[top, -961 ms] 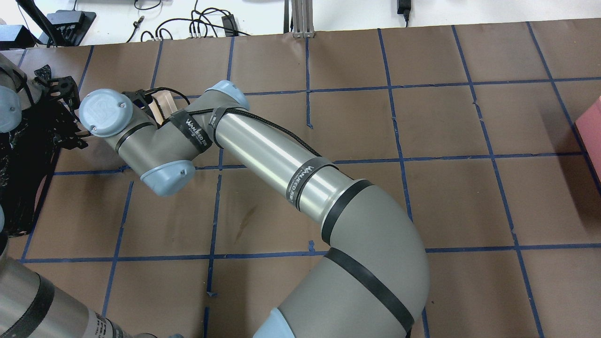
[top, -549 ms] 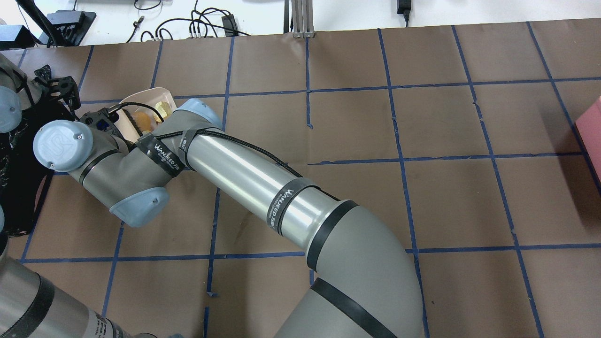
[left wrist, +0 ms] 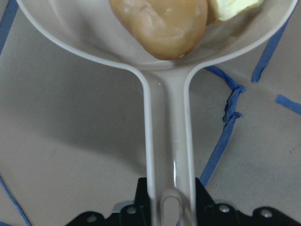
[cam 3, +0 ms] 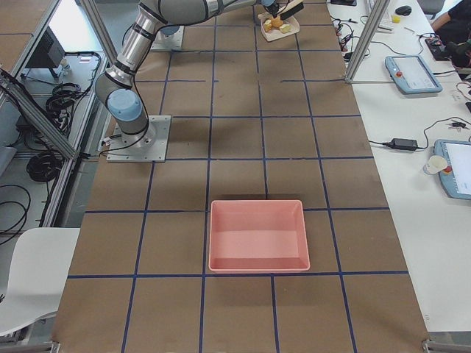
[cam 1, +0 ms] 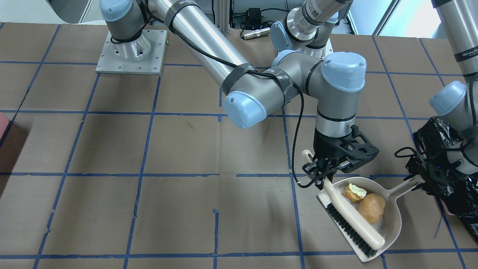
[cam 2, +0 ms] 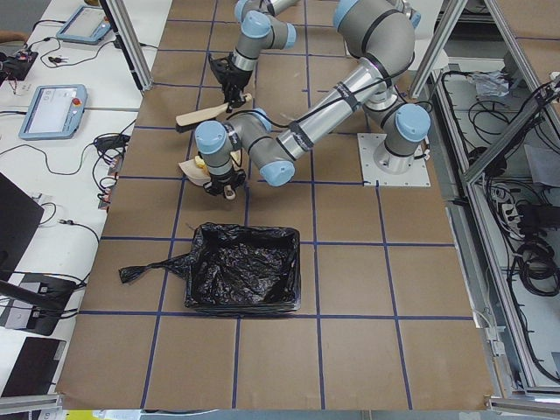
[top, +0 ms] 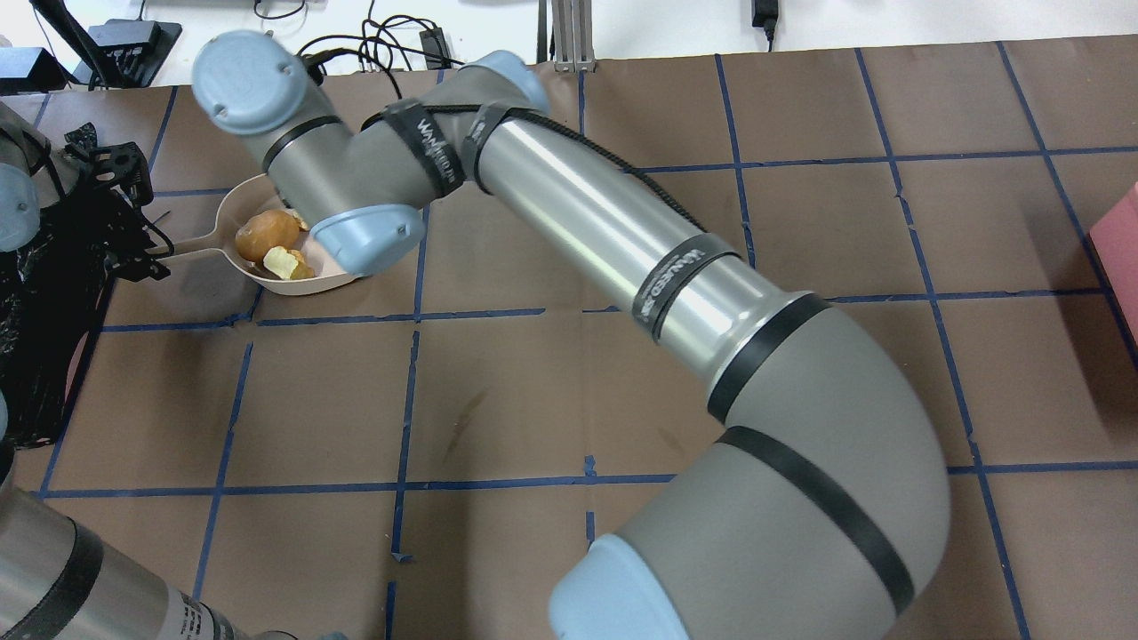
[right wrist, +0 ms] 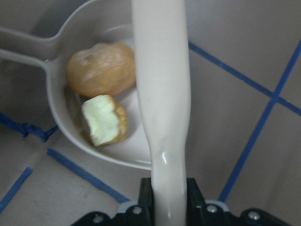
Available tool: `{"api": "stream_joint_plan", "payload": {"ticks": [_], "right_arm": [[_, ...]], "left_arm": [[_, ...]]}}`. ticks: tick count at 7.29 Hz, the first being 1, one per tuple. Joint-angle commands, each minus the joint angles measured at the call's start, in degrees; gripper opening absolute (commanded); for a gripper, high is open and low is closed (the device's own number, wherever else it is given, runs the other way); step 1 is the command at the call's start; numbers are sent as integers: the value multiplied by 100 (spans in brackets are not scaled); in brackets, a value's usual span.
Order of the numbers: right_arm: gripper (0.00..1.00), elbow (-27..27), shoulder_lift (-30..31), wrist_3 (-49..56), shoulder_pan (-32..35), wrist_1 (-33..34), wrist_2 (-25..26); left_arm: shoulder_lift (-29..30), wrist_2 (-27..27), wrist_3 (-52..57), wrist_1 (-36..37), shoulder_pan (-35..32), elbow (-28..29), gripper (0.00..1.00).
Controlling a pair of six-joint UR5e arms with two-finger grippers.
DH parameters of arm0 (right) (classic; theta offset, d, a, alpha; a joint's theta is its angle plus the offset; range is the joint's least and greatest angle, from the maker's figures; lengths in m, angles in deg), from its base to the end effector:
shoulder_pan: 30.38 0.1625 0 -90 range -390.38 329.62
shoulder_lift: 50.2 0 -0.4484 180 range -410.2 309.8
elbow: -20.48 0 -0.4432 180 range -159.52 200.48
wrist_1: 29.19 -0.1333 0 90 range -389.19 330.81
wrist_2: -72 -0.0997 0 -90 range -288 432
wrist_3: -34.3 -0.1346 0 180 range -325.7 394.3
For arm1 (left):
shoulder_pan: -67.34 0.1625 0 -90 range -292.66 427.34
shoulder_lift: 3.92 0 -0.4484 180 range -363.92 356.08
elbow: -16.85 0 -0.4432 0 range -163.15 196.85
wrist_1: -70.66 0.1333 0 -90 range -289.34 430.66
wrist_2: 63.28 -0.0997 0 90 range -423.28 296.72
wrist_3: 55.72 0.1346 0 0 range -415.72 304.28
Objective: Sweep and dump trash in nearest bin
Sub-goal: 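Lift the dustpan toward the black trash bag while the right gripper withdraws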
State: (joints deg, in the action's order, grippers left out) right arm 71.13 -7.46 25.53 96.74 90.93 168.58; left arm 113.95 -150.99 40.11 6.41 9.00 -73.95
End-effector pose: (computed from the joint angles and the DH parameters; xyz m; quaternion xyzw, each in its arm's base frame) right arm 0.6439 -0.6554 0.3197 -0.2292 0.9525 -0.1990 0.0231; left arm 0.2448 -0.6611 0.2069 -0.5305 -0.8471 0.0066 0.0317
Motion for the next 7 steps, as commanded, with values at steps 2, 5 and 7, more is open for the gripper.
{"api": "stream_joint_plan", "payload": {"ticks": [2,5,7], "right_arm": [[11,1407,1066,-874,-879,-978,-121],[10,2938,2288,-1625,-961,-1763,-621],[9,4096,3245,-2520,-803,-1624,-649]], "left_arm": [[-80,578,-20,-17,42,-44,20],[-238,1028,-65,-70,226,17,19],[-754,1132,-65,-88,645,-43,19]]}}
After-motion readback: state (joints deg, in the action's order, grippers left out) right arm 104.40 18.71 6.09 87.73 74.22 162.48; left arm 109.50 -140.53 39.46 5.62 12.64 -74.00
